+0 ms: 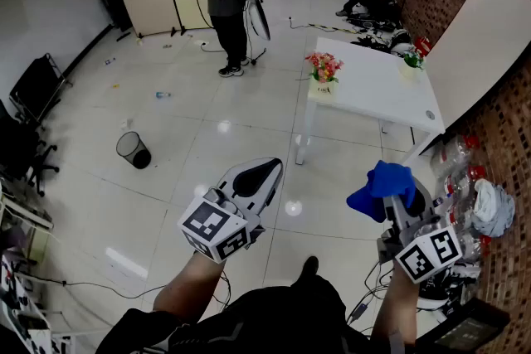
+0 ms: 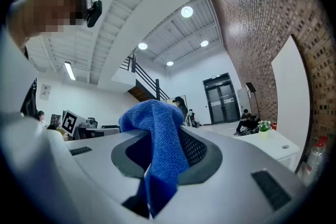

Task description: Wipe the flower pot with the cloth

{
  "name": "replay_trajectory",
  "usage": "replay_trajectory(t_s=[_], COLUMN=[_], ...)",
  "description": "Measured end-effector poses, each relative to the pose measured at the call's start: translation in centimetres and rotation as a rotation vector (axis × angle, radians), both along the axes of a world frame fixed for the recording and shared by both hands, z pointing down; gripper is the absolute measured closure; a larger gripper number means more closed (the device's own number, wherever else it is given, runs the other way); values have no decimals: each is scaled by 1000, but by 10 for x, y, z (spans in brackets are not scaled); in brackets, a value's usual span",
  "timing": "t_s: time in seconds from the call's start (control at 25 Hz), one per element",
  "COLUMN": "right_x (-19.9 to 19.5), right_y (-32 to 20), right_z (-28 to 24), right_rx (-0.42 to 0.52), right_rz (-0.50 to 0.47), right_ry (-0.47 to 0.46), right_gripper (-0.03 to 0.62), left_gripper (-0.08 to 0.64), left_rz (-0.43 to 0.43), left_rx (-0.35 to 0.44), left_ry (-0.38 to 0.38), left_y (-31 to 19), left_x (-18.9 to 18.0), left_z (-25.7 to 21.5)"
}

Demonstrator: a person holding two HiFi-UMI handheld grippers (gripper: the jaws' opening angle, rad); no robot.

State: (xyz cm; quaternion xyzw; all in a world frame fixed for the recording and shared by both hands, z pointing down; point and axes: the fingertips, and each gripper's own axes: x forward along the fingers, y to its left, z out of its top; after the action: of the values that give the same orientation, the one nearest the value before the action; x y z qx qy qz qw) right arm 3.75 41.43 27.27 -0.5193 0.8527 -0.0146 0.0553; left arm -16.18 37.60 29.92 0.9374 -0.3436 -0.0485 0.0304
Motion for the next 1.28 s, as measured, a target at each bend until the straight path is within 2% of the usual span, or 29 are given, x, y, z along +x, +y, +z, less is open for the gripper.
replay_trajectory(t_s=[0.32,0.68,0.88,1.28], right_x=[50,104,110,100], right_y=[-94,-201,-247,-360], right_z=[1,-5,7,14], right_rx=[-5,-5,-30,-31], right_rz=[-36,-98,-114,-47], right_ry=[-14,-5,-25,-25], right_gripper=[494,494,494,494], left_gripper=[555,555,555,555], left_rz=[-17,-76,-65,20], left_rx=[1,-9,-26,-9], left_ry=[6,5,-30,-47], left_y=[-89,-187,-233,-353], left_x=[50,100,110,105], left_z=[-1,-5,6,22])
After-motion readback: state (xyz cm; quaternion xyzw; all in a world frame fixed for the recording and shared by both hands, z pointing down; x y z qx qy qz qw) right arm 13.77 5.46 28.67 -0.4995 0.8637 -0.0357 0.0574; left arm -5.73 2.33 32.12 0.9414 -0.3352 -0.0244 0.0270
